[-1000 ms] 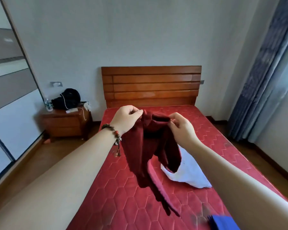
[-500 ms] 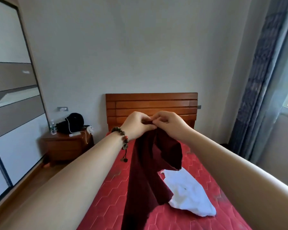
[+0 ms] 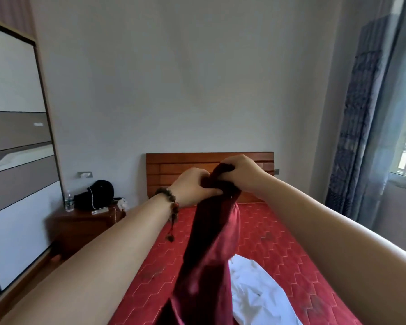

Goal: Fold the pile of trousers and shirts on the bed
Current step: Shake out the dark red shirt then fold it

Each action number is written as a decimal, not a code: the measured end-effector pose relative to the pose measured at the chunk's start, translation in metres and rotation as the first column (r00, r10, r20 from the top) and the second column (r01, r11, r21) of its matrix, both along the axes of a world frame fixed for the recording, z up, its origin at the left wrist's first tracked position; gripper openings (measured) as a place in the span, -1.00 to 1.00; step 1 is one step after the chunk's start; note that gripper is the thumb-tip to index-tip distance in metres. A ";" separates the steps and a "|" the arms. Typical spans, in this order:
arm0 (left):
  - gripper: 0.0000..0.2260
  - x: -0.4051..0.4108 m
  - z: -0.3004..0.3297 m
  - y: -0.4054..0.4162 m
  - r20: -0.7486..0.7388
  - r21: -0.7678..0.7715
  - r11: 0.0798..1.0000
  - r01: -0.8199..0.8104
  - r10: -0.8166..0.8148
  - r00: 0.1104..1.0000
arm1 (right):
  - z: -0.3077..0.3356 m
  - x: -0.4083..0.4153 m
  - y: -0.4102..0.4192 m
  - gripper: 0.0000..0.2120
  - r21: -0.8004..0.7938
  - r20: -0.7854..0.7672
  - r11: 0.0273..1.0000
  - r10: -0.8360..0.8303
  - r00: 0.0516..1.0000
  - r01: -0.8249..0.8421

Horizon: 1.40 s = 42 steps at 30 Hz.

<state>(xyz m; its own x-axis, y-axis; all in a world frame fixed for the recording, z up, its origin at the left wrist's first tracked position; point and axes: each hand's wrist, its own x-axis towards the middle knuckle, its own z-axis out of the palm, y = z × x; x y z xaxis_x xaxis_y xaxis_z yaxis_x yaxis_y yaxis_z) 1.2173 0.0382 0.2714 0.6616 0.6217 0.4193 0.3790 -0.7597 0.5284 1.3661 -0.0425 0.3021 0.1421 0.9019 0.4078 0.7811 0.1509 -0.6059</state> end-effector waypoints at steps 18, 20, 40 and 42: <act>-0.54 0.008 0.050 0.013 0.555 -0.408 0.912 0.033 0.219 0.803 | -0.055 0.066 -0.019 -0.59 -0.290 -0.323 0.909 0.202 0.925 -0.300; -0.59 0.005 0.053 0.014 0.564 -0.446 0.894 0.054 0.233 0.792 | -0.065 0.062 -0.019 -0.57 -0.259 -0.336 0.895 0.268 0.903 -0.362; -0.90 -0.122 0.034 0.045 0.423 -0.031 0.981 -0.191 0.186 0.887 | 0.039 0.051 -0.015 -0.86 0.200 0.018 0.962 0.184 0.983 -0.184; -0.89 -0.115 0.010 0.045 0.226 -0.001 0.972 -0.234 0.228 0.947 | 0.015 0.043 -0.004 -0.74 0.104 0.206 0.989 0.082 0.975 -0.105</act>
<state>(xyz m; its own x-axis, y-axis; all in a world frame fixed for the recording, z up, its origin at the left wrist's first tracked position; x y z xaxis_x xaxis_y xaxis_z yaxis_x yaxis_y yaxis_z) 1.1022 0.0834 0.2817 0.3885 0.7338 0.5573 0.4203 -0.6793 0.6015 1.4094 -0.0468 0.3176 -0.0353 0.8535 0.5199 0.8640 0.2875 -0.4133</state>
